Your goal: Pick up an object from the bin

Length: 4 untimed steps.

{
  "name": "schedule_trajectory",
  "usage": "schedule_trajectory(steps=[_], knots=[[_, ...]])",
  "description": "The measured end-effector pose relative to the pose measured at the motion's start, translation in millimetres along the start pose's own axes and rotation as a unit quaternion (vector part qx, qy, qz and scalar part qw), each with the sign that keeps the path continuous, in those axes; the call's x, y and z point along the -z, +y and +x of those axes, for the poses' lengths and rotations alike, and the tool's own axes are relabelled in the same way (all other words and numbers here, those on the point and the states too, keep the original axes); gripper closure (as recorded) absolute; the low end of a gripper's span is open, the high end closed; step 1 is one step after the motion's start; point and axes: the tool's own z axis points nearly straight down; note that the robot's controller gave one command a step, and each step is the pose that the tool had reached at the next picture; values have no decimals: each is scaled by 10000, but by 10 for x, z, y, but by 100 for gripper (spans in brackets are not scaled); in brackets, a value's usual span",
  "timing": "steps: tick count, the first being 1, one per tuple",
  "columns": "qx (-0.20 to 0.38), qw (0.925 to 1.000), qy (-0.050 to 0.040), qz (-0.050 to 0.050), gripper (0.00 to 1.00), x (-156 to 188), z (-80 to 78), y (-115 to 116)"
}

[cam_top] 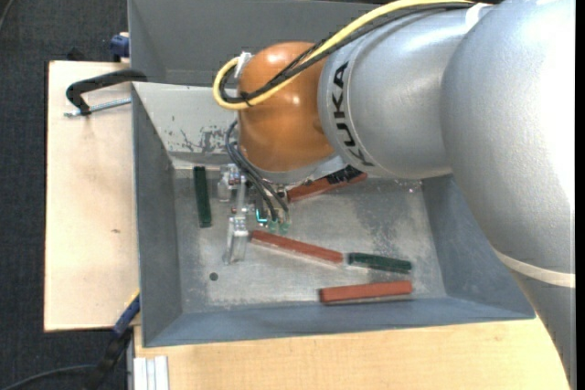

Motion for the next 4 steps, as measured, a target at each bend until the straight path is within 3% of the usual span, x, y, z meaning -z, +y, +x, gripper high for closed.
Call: schedule_trajectory(steps=[1, 2, 3, 4], knots=[[497, 9988, -11, 14, 0, -666, -101, -430], [1830, 9831, -42, 19, 0, -590, -174, -1241], [1845, 9828, -42, -2, 100, -592, -168, -1205], [2908, 9568, -79, 24, 100, -620, -329, -2011]])
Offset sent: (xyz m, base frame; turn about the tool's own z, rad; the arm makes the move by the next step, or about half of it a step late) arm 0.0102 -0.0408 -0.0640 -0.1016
